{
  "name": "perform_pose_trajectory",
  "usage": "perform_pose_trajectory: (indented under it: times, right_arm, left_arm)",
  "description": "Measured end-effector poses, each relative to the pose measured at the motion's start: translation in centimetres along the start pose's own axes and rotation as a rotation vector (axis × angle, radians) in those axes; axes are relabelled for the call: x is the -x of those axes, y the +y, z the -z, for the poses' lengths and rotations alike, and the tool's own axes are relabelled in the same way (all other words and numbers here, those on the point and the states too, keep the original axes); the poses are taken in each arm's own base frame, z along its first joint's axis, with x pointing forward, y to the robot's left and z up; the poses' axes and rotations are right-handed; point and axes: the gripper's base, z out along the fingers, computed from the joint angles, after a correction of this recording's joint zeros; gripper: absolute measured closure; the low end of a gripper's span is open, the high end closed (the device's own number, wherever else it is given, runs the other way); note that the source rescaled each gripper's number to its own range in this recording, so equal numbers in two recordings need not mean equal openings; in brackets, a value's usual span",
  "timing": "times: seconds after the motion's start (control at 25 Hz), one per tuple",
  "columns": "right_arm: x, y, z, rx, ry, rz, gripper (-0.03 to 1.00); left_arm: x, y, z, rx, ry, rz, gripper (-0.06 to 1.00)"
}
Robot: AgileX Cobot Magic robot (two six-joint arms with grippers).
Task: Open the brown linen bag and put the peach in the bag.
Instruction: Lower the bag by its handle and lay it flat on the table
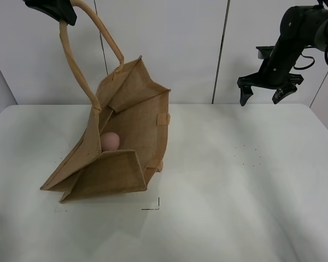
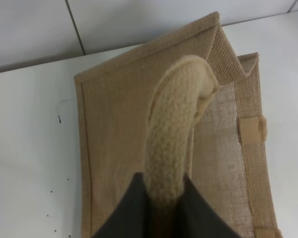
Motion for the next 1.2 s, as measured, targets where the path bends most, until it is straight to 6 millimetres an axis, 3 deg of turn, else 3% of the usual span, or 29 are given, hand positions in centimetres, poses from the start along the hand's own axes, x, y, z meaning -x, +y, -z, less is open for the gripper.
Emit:
perform_pose_trajectory:
  times: [0.28, 0.48, 0.6, 0.8, 1.04, 1.2]
  right_arm:
    - [-0.4, 0.3, 0.9, 0.022, 0.001, -0.02, -0.03]
    - [-3.5, 0.7, 4.8, 0.023, 0.019, -0.022, -0.03]
    - [-7.2, 1.0, 7.3, 0.025, 0.056, -0.024, -0.03]
    - [-16.0, 1.7, 10.7, 0.029, 0.127, -0.018, -0.03]
    - [-26.8, 2.4, 12.6, 0.029, 0.144, -0.009, -0.03]
    - [-32.4, 2.7, 13.0, 0.017, 0.016, -0.007, -0.03]
  left_arm:
    - [0.0, 0.0, 0.0, 0.0, 0.0, -0.001, 0.94]
    - [0.0, 0.0, 0.0, 0.0, 0.0, -0.002, 0.94]
    - [0.0, 0.0, 0.0, 0.0, 0.0, -0.004, 0.94]
    - [0.0, 0.0, 0.0, 0.0, 0.0, -0.009, 0.94]
    - [0.0, 0.0, 0.0, -0.001, 0.0, -0.012, 0.94]
    - [0.0, 0.0, 0.0, -0.001, 0.0, -0.012, 0.94]
